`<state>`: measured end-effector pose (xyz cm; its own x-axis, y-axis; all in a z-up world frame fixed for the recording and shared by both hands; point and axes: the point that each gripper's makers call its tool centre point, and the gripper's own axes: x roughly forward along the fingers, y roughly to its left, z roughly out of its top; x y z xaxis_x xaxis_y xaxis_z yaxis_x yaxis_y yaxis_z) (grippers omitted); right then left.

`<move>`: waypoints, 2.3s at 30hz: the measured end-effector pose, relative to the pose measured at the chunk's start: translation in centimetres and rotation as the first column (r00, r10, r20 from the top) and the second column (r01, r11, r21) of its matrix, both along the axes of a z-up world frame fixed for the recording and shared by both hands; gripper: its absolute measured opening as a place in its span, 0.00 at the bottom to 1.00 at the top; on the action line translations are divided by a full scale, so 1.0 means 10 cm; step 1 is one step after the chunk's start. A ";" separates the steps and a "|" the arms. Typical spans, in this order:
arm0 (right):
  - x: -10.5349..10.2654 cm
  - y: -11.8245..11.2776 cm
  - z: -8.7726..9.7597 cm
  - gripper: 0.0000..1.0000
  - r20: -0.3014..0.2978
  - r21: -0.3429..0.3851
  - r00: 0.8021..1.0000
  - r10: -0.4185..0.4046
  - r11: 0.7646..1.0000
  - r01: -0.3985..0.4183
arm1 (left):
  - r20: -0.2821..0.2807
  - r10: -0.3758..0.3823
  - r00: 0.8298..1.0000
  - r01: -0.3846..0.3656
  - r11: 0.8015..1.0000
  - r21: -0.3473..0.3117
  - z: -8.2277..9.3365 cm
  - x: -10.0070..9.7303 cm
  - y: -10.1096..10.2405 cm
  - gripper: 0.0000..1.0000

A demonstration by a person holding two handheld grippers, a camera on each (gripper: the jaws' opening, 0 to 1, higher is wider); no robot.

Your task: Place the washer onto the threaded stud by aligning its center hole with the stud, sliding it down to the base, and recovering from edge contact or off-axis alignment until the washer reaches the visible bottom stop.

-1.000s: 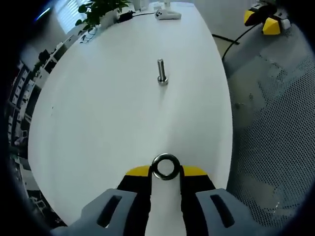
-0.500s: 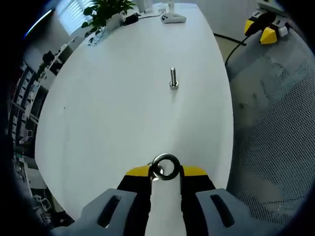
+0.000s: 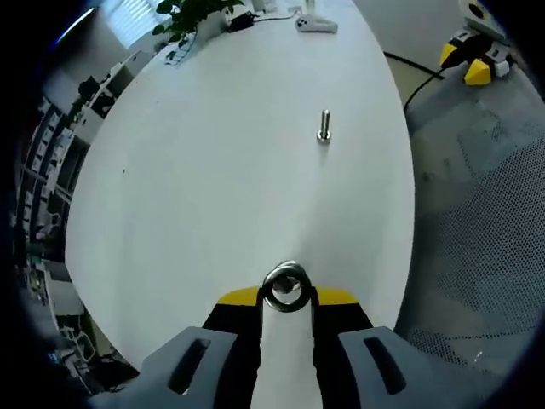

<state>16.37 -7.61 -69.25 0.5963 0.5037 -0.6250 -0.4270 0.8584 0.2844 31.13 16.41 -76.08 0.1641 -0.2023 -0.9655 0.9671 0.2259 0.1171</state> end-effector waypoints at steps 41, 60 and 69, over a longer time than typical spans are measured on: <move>0.00 0.00 -0.02 0.25 -0.013 -0.004 1.000 -0.003 1.000 0.003 | -0.010 0.062 0.998 -0.061 0.996 0.070 -0.39 -0.02 0.21 0.27; -0.06 0.03 -0.05 0.26 -0.038 -0.016 0.998 0.042 0.999 -0.043 | 0.206 0.318 0.925 -0.252 0.923 -0.293 0.81 -0.59 0.40 0.26; -0.07 0.03 -0.06 0.26 -0.045 -0.019 0.998 0.050 0.999 -0.051 | 0.056 0.613 0.788 -0.408 0.588 -0.698 1.35 -0.87 0.32 0.27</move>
<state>15.64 -7.28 -69.81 0.5416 0.5199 -0.6606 -0.4574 0.8416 0.2873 22.43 19.57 -62.62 0.6572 -0.5274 -0.5385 0.6158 0.7876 -0.0199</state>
